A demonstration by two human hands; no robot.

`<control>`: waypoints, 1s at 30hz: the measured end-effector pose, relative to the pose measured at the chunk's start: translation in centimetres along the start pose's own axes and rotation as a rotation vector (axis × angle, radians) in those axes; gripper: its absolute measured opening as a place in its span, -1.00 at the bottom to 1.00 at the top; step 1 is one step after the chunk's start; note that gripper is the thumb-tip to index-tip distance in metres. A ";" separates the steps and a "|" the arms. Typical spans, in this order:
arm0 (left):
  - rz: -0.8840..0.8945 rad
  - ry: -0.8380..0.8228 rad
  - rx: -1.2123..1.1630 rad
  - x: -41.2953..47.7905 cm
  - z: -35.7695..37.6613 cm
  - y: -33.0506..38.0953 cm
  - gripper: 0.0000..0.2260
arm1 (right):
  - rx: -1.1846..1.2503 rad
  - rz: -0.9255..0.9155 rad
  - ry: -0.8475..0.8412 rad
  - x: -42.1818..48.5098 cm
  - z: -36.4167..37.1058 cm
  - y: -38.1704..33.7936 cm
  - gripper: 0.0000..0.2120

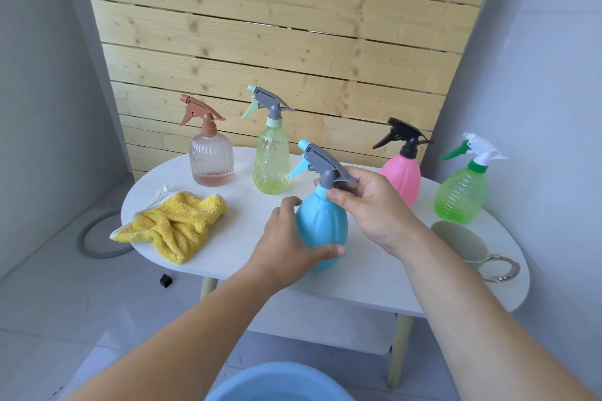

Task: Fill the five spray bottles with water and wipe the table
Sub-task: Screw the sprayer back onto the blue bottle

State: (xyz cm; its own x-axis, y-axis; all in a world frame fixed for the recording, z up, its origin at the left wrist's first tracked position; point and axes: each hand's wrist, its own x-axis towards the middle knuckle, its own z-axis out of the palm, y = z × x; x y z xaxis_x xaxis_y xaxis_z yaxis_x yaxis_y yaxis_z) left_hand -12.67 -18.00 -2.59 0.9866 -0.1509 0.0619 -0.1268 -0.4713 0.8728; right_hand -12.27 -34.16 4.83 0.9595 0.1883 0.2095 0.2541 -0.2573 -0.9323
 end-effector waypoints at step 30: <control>0.013 -0.127 -0.191 1.1 -0.3 0.5 -0.16 | 0.018 -0.010 0.030 0.1 -0.8 0.8 -0.75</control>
State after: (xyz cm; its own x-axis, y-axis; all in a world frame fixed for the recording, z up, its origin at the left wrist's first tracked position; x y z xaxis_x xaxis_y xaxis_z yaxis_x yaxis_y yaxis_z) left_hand -11.62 -18.17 -1.92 0.9627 -0.2695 0.0231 -0.1060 -0.2973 0.9489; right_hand -11.88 -35.08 4.33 0.9603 0.1618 0.2272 0.2615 -0.2384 -0.9353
